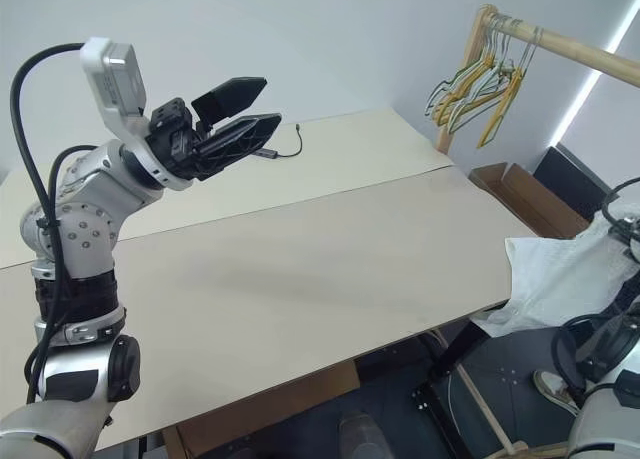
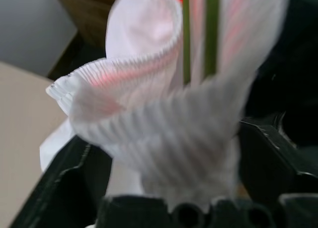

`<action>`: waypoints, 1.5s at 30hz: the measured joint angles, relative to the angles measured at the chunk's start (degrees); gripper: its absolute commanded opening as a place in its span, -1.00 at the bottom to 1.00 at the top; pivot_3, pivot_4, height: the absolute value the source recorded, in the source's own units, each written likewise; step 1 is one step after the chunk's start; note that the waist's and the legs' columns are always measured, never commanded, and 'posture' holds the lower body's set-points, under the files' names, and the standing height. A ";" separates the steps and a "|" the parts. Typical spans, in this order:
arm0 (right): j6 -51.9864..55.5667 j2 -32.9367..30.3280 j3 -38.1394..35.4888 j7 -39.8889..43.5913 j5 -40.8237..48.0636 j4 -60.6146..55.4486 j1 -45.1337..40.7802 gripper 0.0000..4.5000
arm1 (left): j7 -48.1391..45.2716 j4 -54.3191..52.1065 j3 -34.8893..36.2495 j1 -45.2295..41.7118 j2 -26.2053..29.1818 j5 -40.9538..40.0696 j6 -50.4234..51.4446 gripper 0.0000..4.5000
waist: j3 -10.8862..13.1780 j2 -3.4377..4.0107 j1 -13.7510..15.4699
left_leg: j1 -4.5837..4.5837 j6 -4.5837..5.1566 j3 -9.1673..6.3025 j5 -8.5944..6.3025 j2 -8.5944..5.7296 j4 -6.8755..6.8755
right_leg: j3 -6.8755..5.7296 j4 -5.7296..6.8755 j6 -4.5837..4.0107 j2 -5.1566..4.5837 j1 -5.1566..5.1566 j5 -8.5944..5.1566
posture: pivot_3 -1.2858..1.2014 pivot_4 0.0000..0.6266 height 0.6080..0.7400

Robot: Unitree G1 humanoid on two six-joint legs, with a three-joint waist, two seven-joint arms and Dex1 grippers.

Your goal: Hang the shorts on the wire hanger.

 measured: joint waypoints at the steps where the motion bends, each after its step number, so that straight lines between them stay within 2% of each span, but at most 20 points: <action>1: -0.41 0.48 0.27 -0.06 -0.21 -1.21 0.85 0.98 | 0.00 0.00 -0.10 0.00 -0.01 0.00 0.00 1.00 | 0.00 0.00 -0.01 | 0.01 0.00 0.02 0.00 0.00 0.00 | 0.03 0.01 0.01 0.00 0.00 0.00 | -0.18 -0.95 1.00; 6: -8.54 4.69 1.30 -2.93 -3.04 -12.21 9.47 0.98 | -0.11 -0.02 -0.19 0.07 0.16 0.00 0.00 1.00 | -0.02 0.03 0.06 | 0.02 0.00 0.05 0.00 -0.01 0.00 | 0.09 0.06 0.03 -0.01 -0.05 0.01 | -0.19 -0.96 1.00; 11: -18.00 7.85 0.89 -5.05 -4.40 -22.08 14.25 0.98 | -0.45 -0.04 -0.28 0.08 0.22 -0.02 0.06 1.00 | -0.03 0.05 -0.01 | 0.05 0.00 0.10 0.00 -0.01 0.00 | 0.16 0.07 0.06 0.00 -0.05 0.02 | -0.19 -0.97 1.00; 19: -36.68 11.27 0.89 -7.22 -8.21 -31.44 19.18 0.98 | -1.18 0.04 -0.32 0.07 0.53 0.01 0.08 1.00 | -0.03 0.05 -0.11 | 0.10 0.00 0.15 0.00 0.00 0.00 | 0.24 0.09 0.06 0.01 -0.05 0.03 | -0.19 -0.97 1.00; 22: -41.86 11.51 1.67 -5.03 -7.81 -35.98 19.19 0.98 | -0.05 0.14 -0.30 0.07 0.49 0.40 -0.10 1.00 | -0.03 0.05 -0.13 | 0.14 0.01 0.18 0.00 -0.01 0.00 | 0.29 0.10 0.06 0.01 -0.05 0.03 | -0.19 -0.96 1.00; 26: -43.38 11.80 6.12 4.72 -1.84 -46.63 18.65 0.98 | 2.67 0.08 -0.01 2.33 0.64 4.37 -4.07 1.00 | -0.03 0.05 -0.44 | 0.34 0.00 0.15 0.00 0.00 -0.07 | 0.45 0.13 0.04 0.12 0.02 0.05 | -0.19 -0.95 1.00; 29: -40.40 12.30 9.56 15.72 8.57 -52.18 18.07 0.98 | 2.39 -0.48 -0.03 7.97 3.75 6.99 -5.02 1.00 | -0.02 0.02 -0.79 | 0.36 0.00 0.12 0.00 0.04 -0.07 | 0.46 0.16 0.01 0.17 0.03 0.08 | -0.16 -0.93 1.00; 31: -39.97 12.27 13.44 23.21 12.54 -53.51 18.09 0.98 | 0.79 -2.21 -0.13 12.74 6.81 8.83 -6.23 1.00 | -0.01 0.00 -0.89 | 0.34 0.01 0.15 0.00 0.03 -0.08 | 0.48 0.15 0.00 0.15 0.00 0.09 | -0.15 -0.93 1.00; 34: -38.69 11.90 20.01 33.40 15.23 -52.48 17.58 0.98 | -1.81 -4.15 0.05 17.02 11.72 9.18 -5.76 1.00 | 0.10 -0.17 -0.15 | 0.27 0.01 0.15 0.00 0.03 -0.08 | 0.48 0.12 -0.02 0.14 -0.07 0.10 | -0.10 -0.91 1.00; 38: -37.98 10.74 28.77 48.35 16.25 -45.48 13.45 0.98 | -3.05 -9.69 1.69 24.39 17.40 9.62 -5.60 1.00 | 0.16 -0.25 1.42 | 0.27 0.04 0.19 -0.02 0.04 -0.20 | 0.48 0.05 -0.29 0.13 -0.15 0.25 | -0.05 -0.88 1.00; 41: -38.20 10.53 35.27 59.81 15.85 -40.41 11.86 0.98 | -3.45 -13.85 3.69 32.07 19.89 10.85 -6.11 1.00 | 0.38 -0.39 3.76 | 0.22 0.04 0.17 -0.02 0.10 -0.25 | 0.40 0.07 -0.45 0.18 -0.25 0.25 | 0.00 -0.85 1.00; 45: -39.25 10.93 40.91 68.66 13.53 -34.29 10.24 0.98 | -3.98 -17.48 6.70 40.04 22.34 11.54 -6.16 1.00 | 0.78 -0.40 7.70 | 0.06 0.03 0.27 -0.02 0.10 -0.25 | 0.39 0.09 -0.58 0.16 -0.50 0.31 | 0.03 -0.82 1.00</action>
